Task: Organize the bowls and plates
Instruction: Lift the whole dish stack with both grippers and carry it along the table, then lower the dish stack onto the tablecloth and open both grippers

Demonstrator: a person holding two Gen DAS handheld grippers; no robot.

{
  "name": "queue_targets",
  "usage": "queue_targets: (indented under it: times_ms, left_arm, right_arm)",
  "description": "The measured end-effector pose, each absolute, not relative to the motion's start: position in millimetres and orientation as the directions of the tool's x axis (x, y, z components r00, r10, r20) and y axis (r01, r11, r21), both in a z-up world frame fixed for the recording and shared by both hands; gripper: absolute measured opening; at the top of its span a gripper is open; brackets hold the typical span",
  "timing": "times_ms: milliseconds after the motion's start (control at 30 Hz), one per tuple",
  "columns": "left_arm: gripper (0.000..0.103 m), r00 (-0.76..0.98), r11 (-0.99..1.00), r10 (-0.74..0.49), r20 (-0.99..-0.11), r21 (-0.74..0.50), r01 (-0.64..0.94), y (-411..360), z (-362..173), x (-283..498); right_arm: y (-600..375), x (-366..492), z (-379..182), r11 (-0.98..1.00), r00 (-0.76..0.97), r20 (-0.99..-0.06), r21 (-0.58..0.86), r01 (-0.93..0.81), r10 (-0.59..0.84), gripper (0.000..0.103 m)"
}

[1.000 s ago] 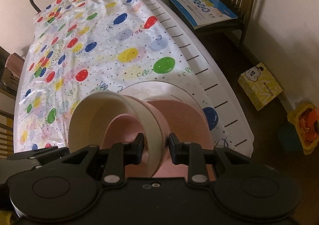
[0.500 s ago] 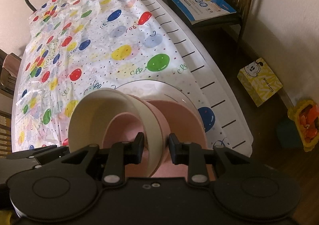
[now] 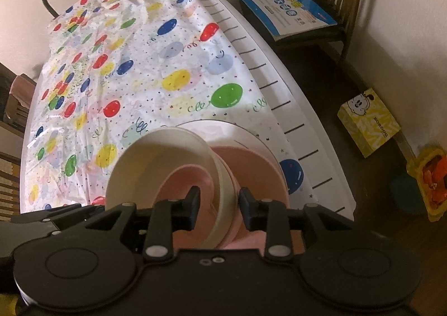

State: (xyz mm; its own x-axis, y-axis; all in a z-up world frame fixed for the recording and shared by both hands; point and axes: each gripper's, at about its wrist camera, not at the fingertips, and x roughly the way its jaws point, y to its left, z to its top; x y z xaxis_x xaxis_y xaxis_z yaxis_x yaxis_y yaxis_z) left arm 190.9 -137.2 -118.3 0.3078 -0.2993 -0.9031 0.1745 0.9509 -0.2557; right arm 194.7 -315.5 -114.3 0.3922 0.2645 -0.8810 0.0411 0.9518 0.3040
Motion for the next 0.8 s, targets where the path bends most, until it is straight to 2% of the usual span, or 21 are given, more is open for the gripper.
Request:
queue_targets:
  times_ms: [433, 567, 733, 800]
  left_arm:
    - [0.055, 0.375, 0.961, -0.274, -0.886, -0.232, 0.153, -128.1, -102.5, 169.9]
    - [0.062, 0.411, 0.961, -0.275, -0.869, -0.232, 0.151, -122.7, -92.7, 162.0]
    - [0.064, 0.444, 0.962, -0.271, -0.854, -0.227, 0.151, -115.4, -80.9, 152.8]
    - [0.065, 0.459, 0.963, -0.268, -0.847, -0.224, 0.149, -112.5, -76.0, 148.6]
  right_arm:
    - [-313.2, 179.2, -97.4, 0.953, 0.444, -0.848, 0.298, -0.053, 0.290, 0.038]
    - [-312.1, 173.3, -87.4, 0.954, 0.483, -0.825, 0.287, -0.091, 0.294, 0.043]
    - [-312.9, 163.4, -76.1, 0.950, 0.522, -0.794, 0.283, -0.135, 0.310, 0.051]
    - [-313.2, 159.0, -71.6, 0.947, 0.538, -0.780, 0.281, -0.153, 0.319, 0.057]
